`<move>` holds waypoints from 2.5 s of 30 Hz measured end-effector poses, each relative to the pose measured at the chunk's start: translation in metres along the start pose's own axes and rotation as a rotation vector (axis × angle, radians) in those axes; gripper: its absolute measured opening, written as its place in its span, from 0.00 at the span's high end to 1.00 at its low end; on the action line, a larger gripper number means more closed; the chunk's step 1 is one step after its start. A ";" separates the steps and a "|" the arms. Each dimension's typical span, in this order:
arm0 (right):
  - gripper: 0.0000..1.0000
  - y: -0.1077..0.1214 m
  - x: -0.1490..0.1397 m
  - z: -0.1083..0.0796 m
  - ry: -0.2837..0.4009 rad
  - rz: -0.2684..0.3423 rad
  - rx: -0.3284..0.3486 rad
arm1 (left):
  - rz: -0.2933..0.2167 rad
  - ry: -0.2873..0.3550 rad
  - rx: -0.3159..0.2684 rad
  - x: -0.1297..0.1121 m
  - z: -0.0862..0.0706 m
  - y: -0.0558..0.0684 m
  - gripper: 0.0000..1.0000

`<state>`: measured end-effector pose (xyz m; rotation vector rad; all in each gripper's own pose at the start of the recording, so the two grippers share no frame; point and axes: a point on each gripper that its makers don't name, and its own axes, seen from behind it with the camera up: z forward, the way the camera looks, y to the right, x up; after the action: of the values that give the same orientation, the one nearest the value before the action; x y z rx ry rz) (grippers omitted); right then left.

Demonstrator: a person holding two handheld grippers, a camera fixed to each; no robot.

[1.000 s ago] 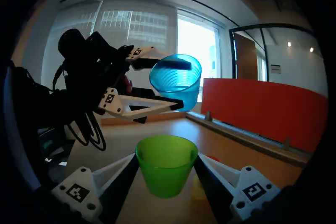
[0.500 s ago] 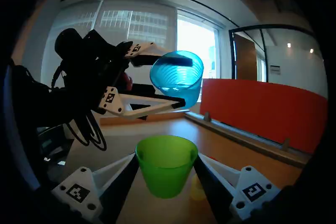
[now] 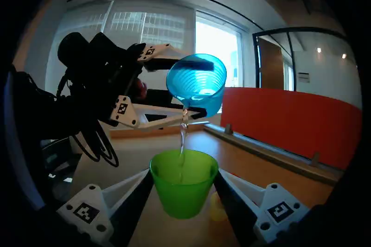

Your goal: Pour water

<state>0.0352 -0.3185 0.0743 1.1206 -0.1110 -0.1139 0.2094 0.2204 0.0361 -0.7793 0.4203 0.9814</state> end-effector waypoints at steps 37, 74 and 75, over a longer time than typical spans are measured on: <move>0.10 0.006 -0.002 -0.005 0.008 -0.007 -0.008 | 0.094 -0.008 0.013 0.001 0.004 -0.003 0.16; 0.10 0.007 0.006 -0.003 0.012 -0.025 -0.013 | 0.214 -0.020 0.026 0.003 0.008 -0.004 0.16; 0.10 0.007 0.006 -0.003 0.012 -0.025 -0.013 | 0.220 -0.020 0.026 0.004 0.008 -0.004 0.16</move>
<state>0.0423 -0.3136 0.0794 1.1101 -0.0851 -0.1302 0.2147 0.2273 0.0408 -0.7090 0.5079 1.1851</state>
